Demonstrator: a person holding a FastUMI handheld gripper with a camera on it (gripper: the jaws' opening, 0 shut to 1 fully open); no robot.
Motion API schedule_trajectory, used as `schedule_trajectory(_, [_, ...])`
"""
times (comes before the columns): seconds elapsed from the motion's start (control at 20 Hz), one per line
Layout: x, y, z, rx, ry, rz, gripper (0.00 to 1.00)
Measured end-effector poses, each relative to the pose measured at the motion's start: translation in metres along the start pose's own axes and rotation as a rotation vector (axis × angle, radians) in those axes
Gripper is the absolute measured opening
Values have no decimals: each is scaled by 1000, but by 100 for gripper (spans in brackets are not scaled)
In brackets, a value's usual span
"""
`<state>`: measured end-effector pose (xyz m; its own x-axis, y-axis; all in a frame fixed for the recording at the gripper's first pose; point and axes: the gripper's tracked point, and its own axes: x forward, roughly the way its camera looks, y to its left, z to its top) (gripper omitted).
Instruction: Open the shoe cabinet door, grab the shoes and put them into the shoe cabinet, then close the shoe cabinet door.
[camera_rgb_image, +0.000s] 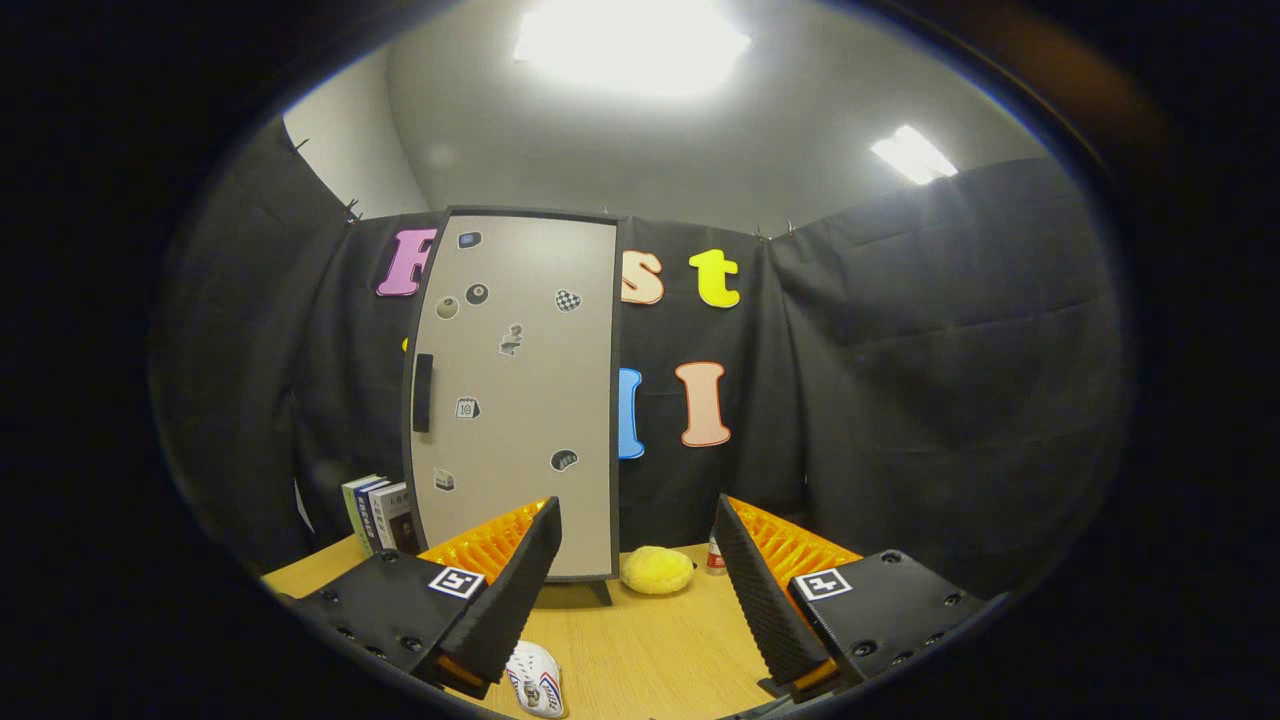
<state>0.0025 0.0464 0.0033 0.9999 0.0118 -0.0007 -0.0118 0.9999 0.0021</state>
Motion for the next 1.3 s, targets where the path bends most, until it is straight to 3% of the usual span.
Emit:
schedule_trajectory(0.4, [28,58,21,35,0,61,97])
schedule_trajectory(1.0, [139,181,58,48,-38,280,96])
schedule_trajectory(1.3, [199,240,61,27,-18,345,97])
